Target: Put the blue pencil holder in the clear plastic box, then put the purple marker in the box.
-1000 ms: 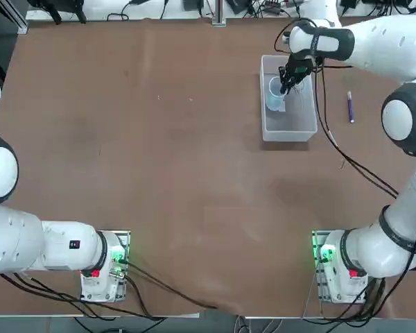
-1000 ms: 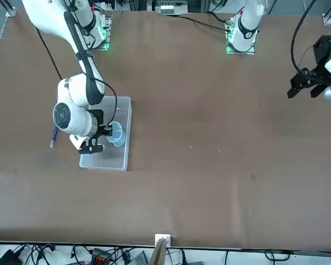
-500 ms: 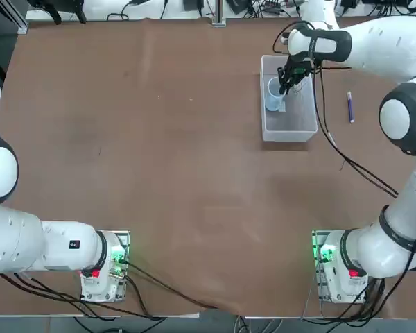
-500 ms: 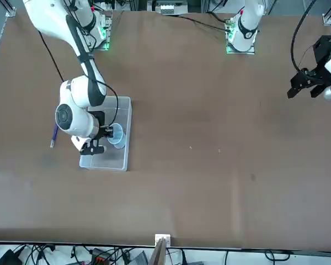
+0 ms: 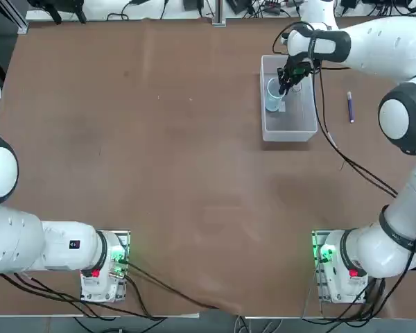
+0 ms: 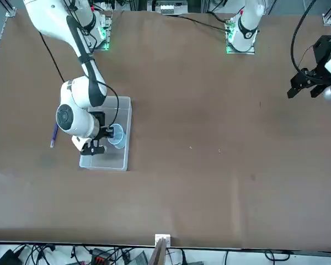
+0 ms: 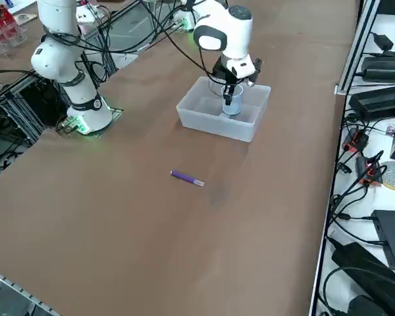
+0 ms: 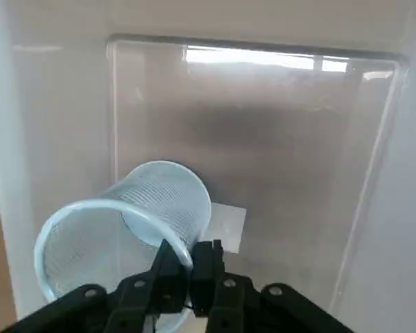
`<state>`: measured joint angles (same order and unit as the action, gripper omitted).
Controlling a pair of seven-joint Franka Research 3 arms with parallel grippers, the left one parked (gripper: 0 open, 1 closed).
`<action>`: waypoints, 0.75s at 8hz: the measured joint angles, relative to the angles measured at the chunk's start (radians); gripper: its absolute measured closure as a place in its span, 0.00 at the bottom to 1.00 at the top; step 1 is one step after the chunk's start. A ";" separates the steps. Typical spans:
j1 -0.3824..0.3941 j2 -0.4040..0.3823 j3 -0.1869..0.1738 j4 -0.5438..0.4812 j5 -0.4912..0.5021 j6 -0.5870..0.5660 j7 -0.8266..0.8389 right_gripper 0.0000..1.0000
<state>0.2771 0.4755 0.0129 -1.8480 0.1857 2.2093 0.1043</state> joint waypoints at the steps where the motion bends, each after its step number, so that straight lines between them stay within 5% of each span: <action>1: 0.000 0.000 0.000 0.003 0.000 0.000 0.000 0.92; 5: 0.000 0.003 -0.001 0.005 0.002 0.001 0.000 0.84; 6: 0.000 0.004 -0.001 0.006 0.002 0.002 0.000 0.71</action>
<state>0.2771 0.4791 0.0123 -1.8416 0.1875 2.2109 0.1044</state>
